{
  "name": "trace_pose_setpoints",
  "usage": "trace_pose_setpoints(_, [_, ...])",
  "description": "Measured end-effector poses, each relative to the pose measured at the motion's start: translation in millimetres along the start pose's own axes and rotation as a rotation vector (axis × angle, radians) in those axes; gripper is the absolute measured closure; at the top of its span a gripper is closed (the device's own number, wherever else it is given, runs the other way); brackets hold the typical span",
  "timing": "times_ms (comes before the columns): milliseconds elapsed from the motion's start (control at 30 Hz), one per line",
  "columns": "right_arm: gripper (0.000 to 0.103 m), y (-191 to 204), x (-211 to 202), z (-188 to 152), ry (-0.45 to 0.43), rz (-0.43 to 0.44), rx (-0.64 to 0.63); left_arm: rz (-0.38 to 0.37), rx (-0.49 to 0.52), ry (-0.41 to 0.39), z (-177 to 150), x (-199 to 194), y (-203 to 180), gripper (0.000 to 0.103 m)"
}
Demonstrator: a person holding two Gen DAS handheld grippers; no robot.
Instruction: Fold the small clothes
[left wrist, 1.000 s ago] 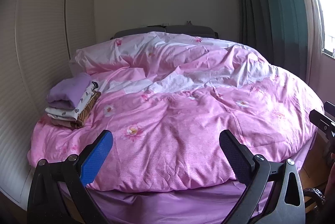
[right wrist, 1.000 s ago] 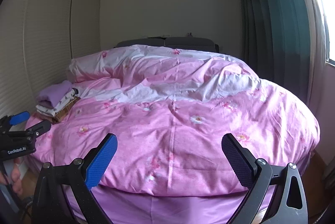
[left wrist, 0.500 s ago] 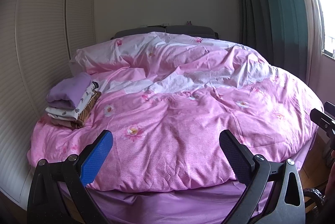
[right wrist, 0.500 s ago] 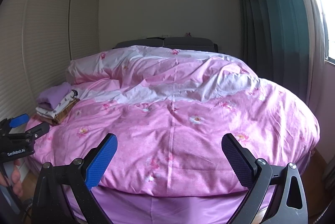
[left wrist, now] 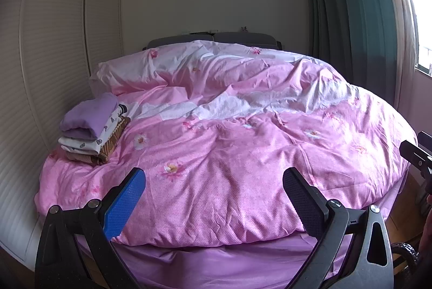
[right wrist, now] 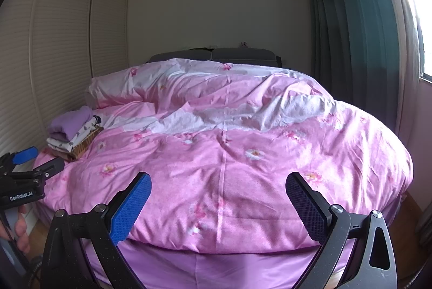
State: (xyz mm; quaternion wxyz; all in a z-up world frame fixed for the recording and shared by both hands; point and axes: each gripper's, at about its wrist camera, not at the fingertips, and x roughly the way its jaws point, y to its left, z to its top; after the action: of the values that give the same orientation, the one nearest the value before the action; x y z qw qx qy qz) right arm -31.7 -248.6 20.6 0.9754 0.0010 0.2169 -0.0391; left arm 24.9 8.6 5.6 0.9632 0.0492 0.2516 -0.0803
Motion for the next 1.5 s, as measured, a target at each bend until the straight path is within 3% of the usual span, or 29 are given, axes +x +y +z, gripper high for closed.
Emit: trace_pose_setpoints(1500, [0.002, 2, 4, -4, 0.013, 0.01, 0.004, -0.013, -0.007, 0.039, -13, 9, -1, 0.0])
